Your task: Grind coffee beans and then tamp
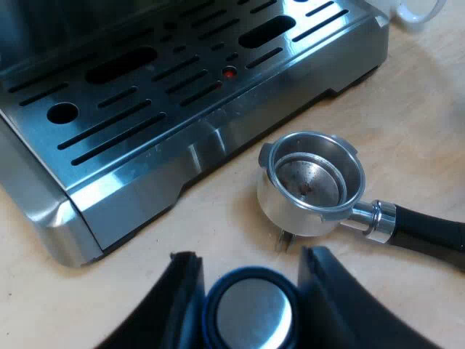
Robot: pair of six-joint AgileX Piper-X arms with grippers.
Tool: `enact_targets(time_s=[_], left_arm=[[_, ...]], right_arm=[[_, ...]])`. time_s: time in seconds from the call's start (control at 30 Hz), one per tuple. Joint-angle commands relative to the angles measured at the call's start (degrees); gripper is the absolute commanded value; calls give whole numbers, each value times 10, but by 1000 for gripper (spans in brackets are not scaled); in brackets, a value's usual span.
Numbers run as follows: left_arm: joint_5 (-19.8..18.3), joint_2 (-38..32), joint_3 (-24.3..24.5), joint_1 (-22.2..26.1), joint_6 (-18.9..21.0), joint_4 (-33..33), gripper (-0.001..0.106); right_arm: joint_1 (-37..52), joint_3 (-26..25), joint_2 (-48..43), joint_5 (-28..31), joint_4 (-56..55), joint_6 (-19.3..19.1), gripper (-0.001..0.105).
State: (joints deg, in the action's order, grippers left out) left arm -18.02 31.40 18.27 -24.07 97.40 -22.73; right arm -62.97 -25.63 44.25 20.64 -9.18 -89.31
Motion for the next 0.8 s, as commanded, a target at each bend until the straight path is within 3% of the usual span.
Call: enact_targets(time_s=[0.03, 0.23, 0.33, 0.5, 0.8], left_arm=[[-12, -5, 15, 0, 1, -4, 13], [-12, -5, 47, -1, 1, -46, 0], [-12, -5, 74, -1, 1, -61, 0], [-13, -5, 92, -6, 1, -61, 0], [3, 24, 104, -81, 0, -61, 0]], right_arm=[[3, 16, -12, -2, 15, -7, 72], [3, 67, -13, -3, 103, -26, 72], [3, 91, -13, -3, 171, -26, 72], [3, 107, -13, -3, 196, -26, 72], [3, 107, -13, -3, 196, -22, 72]])
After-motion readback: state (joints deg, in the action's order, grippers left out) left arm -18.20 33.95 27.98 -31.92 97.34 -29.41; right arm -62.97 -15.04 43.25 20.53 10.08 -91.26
